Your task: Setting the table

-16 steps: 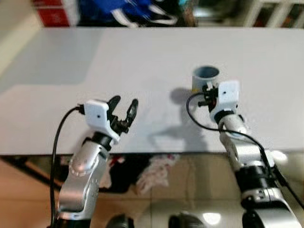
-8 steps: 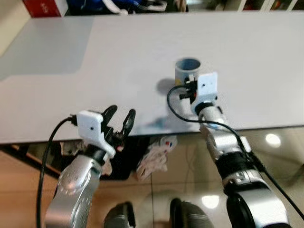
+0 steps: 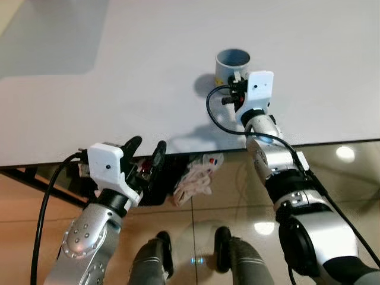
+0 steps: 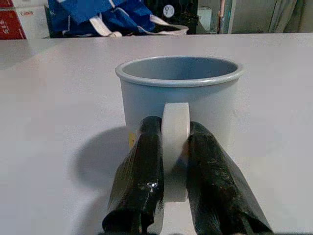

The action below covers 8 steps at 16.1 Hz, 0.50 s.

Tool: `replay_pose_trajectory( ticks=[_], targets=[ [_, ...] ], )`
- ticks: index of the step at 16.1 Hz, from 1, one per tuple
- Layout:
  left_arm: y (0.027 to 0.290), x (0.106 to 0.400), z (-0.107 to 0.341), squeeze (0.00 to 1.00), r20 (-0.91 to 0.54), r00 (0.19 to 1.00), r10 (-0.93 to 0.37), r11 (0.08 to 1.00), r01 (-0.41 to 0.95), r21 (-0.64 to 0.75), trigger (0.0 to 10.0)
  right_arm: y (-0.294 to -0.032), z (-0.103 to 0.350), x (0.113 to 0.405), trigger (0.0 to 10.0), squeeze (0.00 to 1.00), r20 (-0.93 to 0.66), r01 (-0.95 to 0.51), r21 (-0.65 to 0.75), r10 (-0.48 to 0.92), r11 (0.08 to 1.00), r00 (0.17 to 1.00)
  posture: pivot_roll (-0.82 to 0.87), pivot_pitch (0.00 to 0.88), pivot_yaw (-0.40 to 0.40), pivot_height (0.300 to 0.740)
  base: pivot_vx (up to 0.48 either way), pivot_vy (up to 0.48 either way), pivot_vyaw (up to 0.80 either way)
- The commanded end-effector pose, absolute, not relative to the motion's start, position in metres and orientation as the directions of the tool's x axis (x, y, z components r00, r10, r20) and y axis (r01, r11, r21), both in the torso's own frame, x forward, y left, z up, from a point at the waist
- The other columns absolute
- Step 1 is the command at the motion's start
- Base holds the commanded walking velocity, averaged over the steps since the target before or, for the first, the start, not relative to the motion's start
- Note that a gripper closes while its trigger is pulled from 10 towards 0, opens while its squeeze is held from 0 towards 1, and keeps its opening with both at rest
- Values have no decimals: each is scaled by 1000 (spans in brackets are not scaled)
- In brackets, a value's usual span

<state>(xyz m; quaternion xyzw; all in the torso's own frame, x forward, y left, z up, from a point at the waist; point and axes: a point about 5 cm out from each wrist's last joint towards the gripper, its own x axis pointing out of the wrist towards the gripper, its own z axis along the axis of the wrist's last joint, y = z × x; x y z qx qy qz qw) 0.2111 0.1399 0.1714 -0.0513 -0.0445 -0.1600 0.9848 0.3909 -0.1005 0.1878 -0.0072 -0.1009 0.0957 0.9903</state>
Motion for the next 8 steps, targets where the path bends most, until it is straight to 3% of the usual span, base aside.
replay_pose_trajectory(
  ticks=[1,5,8],
  targets=[
    [139,206,173,0,97,946,-310,943,319,-95,10000,-98,188,392,10000,1000,206,-177,-32,180,984,962,37,344,56,740,0,0,0],
    [138,206,176,0,93,948,-304,945,312,-97,10000,-98,217,399,10000,1000,305,-155,-25,155,988,940,42,339,55,740,0,0,0],
    [138,210,176,0,95,950,-298,947,307,-98,10000,-95,233,397,10000,1000,382,-258,21,231,966,895,22,317,48,740,0,0,0]
  ],
)
